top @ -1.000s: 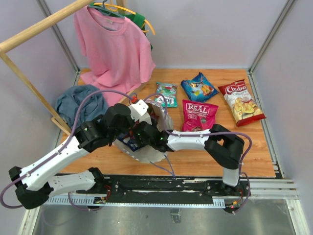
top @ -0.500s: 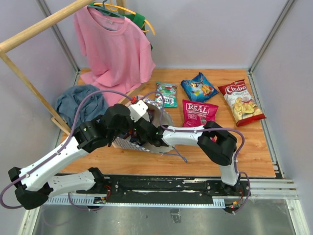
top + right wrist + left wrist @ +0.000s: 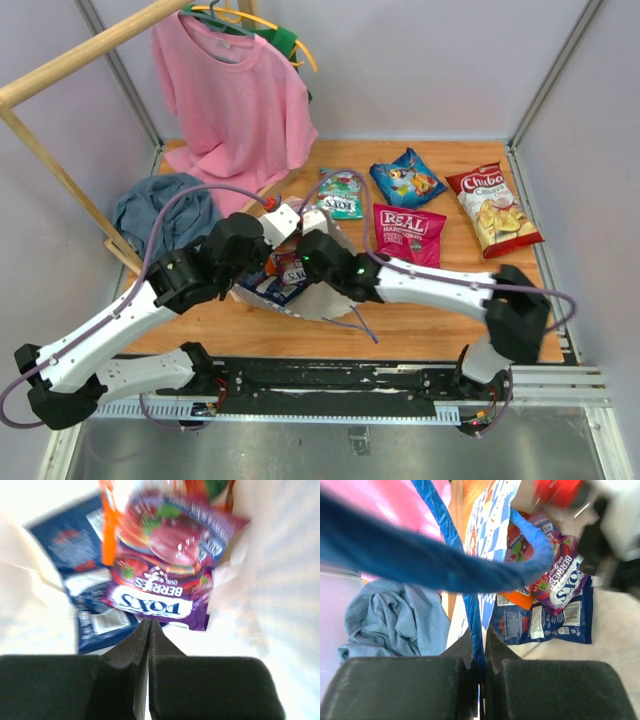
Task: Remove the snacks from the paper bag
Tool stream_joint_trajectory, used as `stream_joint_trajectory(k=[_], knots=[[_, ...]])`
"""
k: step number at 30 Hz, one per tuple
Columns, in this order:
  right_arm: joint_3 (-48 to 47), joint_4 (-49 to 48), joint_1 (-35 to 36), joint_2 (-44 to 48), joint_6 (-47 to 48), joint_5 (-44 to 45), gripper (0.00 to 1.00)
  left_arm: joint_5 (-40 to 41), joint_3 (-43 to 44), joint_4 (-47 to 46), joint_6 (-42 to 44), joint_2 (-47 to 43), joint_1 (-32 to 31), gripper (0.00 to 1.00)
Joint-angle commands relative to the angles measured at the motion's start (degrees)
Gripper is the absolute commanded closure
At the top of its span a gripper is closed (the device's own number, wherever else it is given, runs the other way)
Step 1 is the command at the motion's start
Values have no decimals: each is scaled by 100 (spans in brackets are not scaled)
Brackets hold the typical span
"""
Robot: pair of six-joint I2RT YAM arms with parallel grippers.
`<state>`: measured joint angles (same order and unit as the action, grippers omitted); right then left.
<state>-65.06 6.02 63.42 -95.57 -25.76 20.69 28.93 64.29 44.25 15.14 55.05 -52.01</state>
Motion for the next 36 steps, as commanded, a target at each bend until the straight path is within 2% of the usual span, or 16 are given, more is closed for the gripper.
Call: stream_joint_trajectory(k=[1,5,8,9,13,15,20,23,26,36], knots=[[160,-179,284,1361,417,398,99,282,116,-127,-41,-143,-55,99],[401,-292,452,2061,474,365,99,454,90,-105,-121,-108,-55,99],[447,-138,474,2103,471,392,99,436,84,-83,-142,-50,-55,99],[428,-62,470,2030,460,404,93,429,91,-79,-163,-43,-55,99],[543,-200,467,1630,178,81,52,431,118,-33,-230,-5,-55,99],[695,-554,393,1445,-101,-305,47,448,106,-15,-249,5,-55,99],[906,-1452,-114,772,-1114,-1466,45,450,144,21,-287,28,-55,100],[607,-1325,-372,140,-1491,-1749,29,450,182,53,-298,55,-55,99],[404,-966,-566,-249,-1809,-1651,19,448,225,161,-401,78,-55,100],[987,-651,-569,-196,-2641,67,19,417,-142,222,-753,16,-55,99]])
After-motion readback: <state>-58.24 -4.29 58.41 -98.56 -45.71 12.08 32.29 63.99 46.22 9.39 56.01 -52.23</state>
